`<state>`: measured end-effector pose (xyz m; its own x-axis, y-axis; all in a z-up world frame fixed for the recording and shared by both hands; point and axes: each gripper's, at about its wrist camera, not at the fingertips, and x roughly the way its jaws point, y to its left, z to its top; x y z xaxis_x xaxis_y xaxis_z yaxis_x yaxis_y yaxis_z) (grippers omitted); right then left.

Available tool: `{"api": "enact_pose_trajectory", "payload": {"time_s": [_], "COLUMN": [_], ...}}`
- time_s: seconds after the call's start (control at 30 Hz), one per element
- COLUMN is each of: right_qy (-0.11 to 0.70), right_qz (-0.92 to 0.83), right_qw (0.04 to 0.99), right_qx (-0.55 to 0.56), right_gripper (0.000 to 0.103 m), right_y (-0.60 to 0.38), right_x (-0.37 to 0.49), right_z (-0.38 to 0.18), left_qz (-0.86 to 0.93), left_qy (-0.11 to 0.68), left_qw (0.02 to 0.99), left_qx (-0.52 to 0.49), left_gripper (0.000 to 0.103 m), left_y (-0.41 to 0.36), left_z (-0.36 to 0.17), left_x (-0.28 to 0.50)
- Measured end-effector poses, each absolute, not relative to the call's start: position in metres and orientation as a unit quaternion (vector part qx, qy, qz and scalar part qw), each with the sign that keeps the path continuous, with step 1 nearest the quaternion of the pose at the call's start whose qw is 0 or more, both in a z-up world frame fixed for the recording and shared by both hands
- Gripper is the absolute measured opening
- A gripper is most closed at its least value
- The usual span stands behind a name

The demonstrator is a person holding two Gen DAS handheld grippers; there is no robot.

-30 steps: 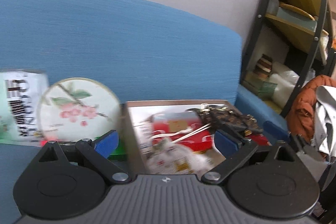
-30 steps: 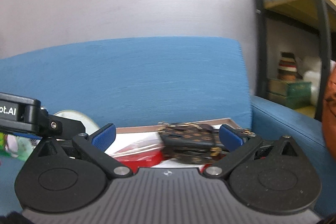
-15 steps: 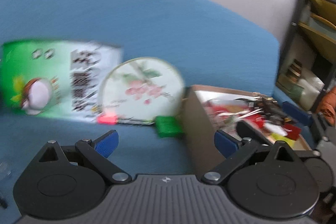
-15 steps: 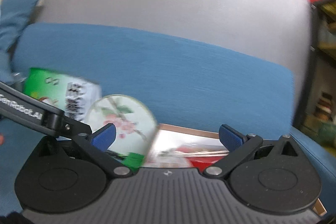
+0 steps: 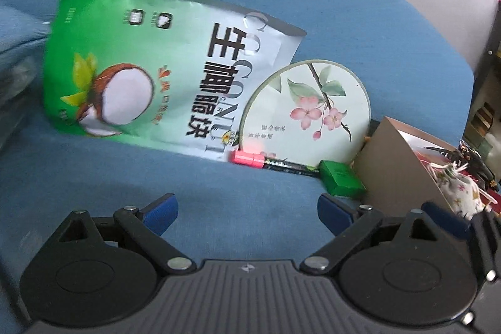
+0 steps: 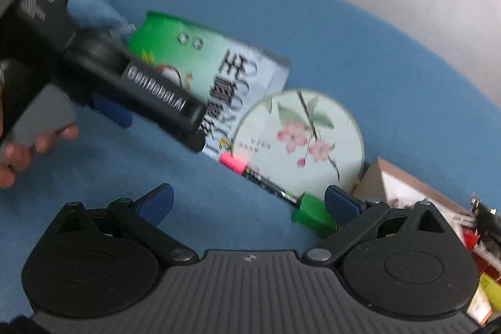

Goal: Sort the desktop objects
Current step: 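Move the left gripper to the pink-capped marker beside the fan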

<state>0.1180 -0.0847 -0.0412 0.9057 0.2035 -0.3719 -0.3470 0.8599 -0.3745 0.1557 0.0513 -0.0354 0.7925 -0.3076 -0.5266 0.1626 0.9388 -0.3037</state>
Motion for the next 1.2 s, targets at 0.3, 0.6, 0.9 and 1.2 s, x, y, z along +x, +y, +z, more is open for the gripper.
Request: {"api": "enact_pose_trajectory", "payload": {"time_s": [0.3, 0.6, 0.9, 1.2], "right_qy": [0.236, 0.261, 0.257, 0.249], "right_qz": [0.08, 0.037, 0.028, 0.04], "right_qw": [0.951, 0.949, 0.953, 0.953], "right_qx": [-0.182, -0.174, -0.161, -0.169], "right_gripper": [0.09, 0.09, 0.089, 0.089], "right_y": [-0.076, -0.07, -0.084, -0.083], "right_x": [0.176, 0.229, 0.24, 0.226], "right_z": [-0.074, -0.089, -0.093, -0.092], "left_qz": [-0.164, -0.193, -0.229, -0.229], "left_qy": [0.306, 0.304, 0.318, 0.307], "left_qw": [0.932, 0.928, 0.916, 0.919], "left_qx": [-0.1, -0.1, -0.085, -0.098], "left_gripper": [0.086, 0.084, 0.083, 0.071], "left_y": [0.043, 0.031, 0.018, 0.024], "left_z": [-0.055, -0.077, -0.093, -0.084], "left_x": [0.217, 0.27, 0.286, 0.259]}}
